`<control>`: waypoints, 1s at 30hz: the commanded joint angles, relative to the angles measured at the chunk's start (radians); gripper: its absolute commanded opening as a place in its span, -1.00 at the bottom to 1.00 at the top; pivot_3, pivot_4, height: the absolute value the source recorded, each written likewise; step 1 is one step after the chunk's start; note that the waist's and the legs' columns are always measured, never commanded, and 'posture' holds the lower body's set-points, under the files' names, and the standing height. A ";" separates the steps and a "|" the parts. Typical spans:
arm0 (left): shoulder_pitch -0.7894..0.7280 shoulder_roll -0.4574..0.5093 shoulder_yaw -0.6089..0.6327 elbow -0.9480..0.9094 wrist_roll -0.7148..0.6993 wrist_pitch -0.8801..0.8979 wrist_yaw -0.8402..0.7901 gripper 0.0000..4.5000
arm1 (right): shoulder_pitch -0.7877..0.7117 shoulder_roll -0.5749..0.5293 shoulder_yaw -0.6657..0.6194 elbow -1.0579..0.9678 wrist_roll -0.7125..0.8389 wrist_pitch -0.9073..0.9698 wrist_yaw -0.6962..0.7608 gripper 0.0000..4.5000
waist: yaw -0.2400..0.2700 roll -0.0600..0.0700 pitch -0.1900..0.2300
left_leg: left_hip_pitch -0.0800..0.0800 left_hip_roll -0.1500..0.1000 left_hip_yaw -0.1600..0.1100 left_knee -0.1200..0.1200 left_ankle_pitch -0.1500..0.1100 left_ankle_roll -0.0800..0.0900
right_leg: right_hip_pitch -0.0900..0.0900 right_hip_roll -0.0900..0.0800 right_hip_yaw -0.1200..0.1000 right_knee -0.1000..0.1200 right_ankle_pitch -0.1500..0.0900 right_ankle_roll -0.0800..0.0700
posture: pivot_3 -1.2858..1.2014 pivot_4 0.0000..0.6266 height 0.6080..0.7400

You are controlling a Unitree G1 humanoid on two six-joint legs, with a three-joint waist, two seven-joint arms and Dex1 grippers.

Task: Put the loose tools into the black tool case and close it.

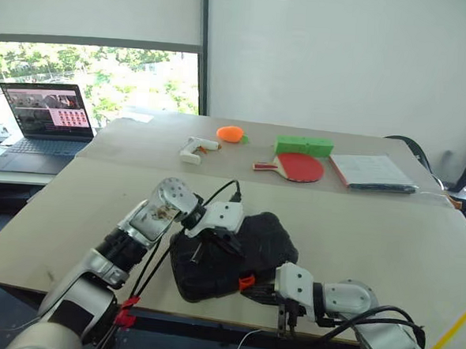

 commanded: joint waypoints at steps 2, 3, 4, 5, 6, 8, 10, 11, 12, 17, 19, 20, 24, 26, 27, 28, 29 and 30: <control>0.026 -0.002 -0.032 0.006 0.021 0.019 -0.013 -0.98 | -0.026 0.028 -0.041 0.065 -0.060 -0.067 -0.088 -1.00 | 0.000 0.000 0.000 | -0.001 0.000 0.001 0.000 0.000 0.000 | -0.002 0.000 0.001 0.001 0.000 0.000 | 0.03 -0.52 0.94; 0.026 -0.002 -0.031 0.007 0.021 0.019 -0.012 -0.98 | -0.024 0.034 -0.045 0.069 -0.056 -0.069 -0.091 -1.00 | 0.000 0.000 0.000 | -0.001 0.000 0.001 0.000 0.000 0.000 | -0.002 0.000 0.002 0.001 0.000 0.000 | 0.03 -0.52 0.94; 0.026 -0.002 -0.031 0.008 0.022 0.018 -0.012 -0.98 | -0.021 0.039 -0.050 0.072 -0.049 -0.069 -0.091 -1.00 | 0.000 0.000 0.000 | -0.002 0.000 0.001 -0.001 0.000 0.000 | -0.002 0.001 0.002 0.001 0.000 -0.001 | 0.03 -0.52 0.94; 0.026 -0.001 -0.031 0.011 0.023 0.017 -0.011 -0.98 | -0.016 0.039 -0.055 0.067 -0.039 -0.067 -0.085 -1.00 | 0.000 0.000 0.000 | -0.002 0.000 0.001 -0.001 0.000 0.000 | -0.003 0.001 0.002 0.001 0.000 -0.002 | 0.03 -0.52 0.94; 0.025 -0.001 -0.030 0.013 0.024 0.015 -0.010 -0.98 | -0.010 0.038 -0.059 0.061 -0.031 -0.069 -0.078 -1.00 | 0.000 0.000 0.000 | -0.002 0.001 0.001 -0.001 0.000 0.000 | -0.003 0.001 0.002 0.001 0.001 -0.002 | 0.03 -0.52 0.94; 0.023 -0.003 -0.026 0.024 0.027 0.008 -0.002 -0.98 | 0.017 0.019 -0.076 0.022 0.010 -0.045 -0.047 -1.00 | 0.002 0.000 0.000 | -0.002 0.001 0.001 -0.001 0.000 0.000 | -0.003 0.002 0.002 0.001 0.001 -0.003 | 0.03 -0.52 0.94; 0.014 -0.010 -0.008 0.037 0.013 0.024 0.005 -0.98 | 0.055 -0.022 -0.097 -0.031 0.060 -0.020 0.004 -1.00 | 0.004 0.000 0.000 | -0.003 0.001 0.000 -0.001 0.000 0.000 | -0.003 0.002 0.002 0.000 0.000 -0.003 | 0.03 -0.52 0.94; 0.009 -0.014 0.004 0.043 0.003 0.039 0.008 -0.98 | 0.070 -0.041 -0.109 -0.055 0.084 -0.002 0.024 -1.00 | 0.006 0.000 0.000 | -0.003 0.000 0.000 -0.001 0.000 0.000 | -0.003 0.001 0.002 0.000 0.000 -0.003 | 0.03 -0.52 0.94; -0.003 -0.025 0.033 0.052 -0.018 0.062 0.023 -0.98 | 0.090 -0.074 -0.137 -0.087 0.122 0.031 0.049 -1.00 | 0.006 0.000 0.000 | -0.003 0.000 0.000 -0.001 0.000 0.000 | -0.003 0.001 0.002 0.000 0.000 -0.003 | 0.03 -0.52 0.94; -0.111 -0.045 0.187 0.155 -0.118 0.226 0.082 -0.47 | 0.135 -0.217 -0.322 -0.167 0.309 0.177 0.134 -0.47 | 0.006 -0.001 0.003 | -0.007 0.000 -0.001 -0.001 0.000 0.000 | -0.005 0.001 0.001 0.000 0.000 -0.003 | 0.03 -0.52 0.94; -0.127 0.001 0.225 0.165 -0.135 0.233 0.061 -0.15 | 0.119 -0.264 -0.409 -0.169 0.382 0.232 0.159 -0.18 | 0.001 -0.001 0.004 | -0.008 0.000 -0.002 -0.001 0.000 0.000 | -0.007 0.001 0.000 0.000 0.000 -0.003 | 0.03 -0.52 0.94; -0.122 0.051 0.253 0.149 -0.146 0.237 0.040 0.02 | 0.101 -0.300 -0.473 -0.157 0.428 0.263 0.182 -0.01 | -0.002 -0.001 0.004 | -0.008 0.000 -0.002 -0.002 0.000 0.000 | -0.007 0.001 0.000 0.000 0.000 -0.003 | 0.03 -0.52 0.94; -0.063 0.242 0.362 0.059 -0.215 0.295 -0.027 0.62 | 0.041 -0.428 -0.662 -0.085 0.568 0.375 0.272 0.57 | -0.021 0.006 0.009 | -0.008 0.001 -0.004 -0.005 0.000 0.000 | -0.009 0.002 0.002 0.000 0.002 -0.007 | 0.03 -0.52 0.94; -0.002 0.349 0.441 0.000 -0.262 0.351 -0.039 0.92 | 0.025 -0.495 -0.740 -0.026 0.619 0.425 0.335 0.87 | -0.019 0.006 0.009 | -0.007 0.001 -0.006 -0.009 0.000 0.000 | -0.010 0.002 0.002 0.000 0.001 -0.009 | 0.03 -0.52 0.94; 0.028 0.392 0.475 -0.025 -0.283 0.375 -0.043 1.00 | 0.020 -0.522 -0.766 -0.003 0.635 0.444 0.361 0.97 | -0.019 0.007 0.010 | -0.007 0.001 -0.006 -0.010 0.000 0.000 | -0.010 0.002 0.000 -0.001 0.001 -0.009 | 0.03 -0.52 0.94; 0.059 0.426 0.506 -0.054 -0.303 0.399 -0.038 1.00 | 0.020 -0.542 -0.787 0.018 0.645 0.453 0.385 0.97 | -0.017 0.007 0.011 | -0.008 0.001 -0.006 -0.011 0.000 0.000 | -0.012 0.002 0.001 -0.001 0.000 -0.010 | 0.03 -0.52 0.94; 0.100 0.461 0.549 -0.089 -0.328 0.425 -0.030 1.00 | 0.019 -0.561 -0.804 0.040 0.654 0.465 0.407 0.97 | -0.016 0.006 0.011 | -0.008 0.000 -0.006 -0.012 0.000 0.000 | -0.012 0.001 0.000 -0.001 0.000 -0.010 | 0.03 -0.52 0.94; 0.151 0.491 0.599 -0.131 -0.356 0.455 -0.020 1.00 | 0.017 -0.573 -0.815 0.058 0.659 0.472 0.422 0.97 | -0.014 0.006 0.011 | -0.011 0.001 -0.006 -0.013 0.000 0.000 | -0.015 0.000 0.000 -0.001 0.000 -0.010 | 0.03 -0.52 0.94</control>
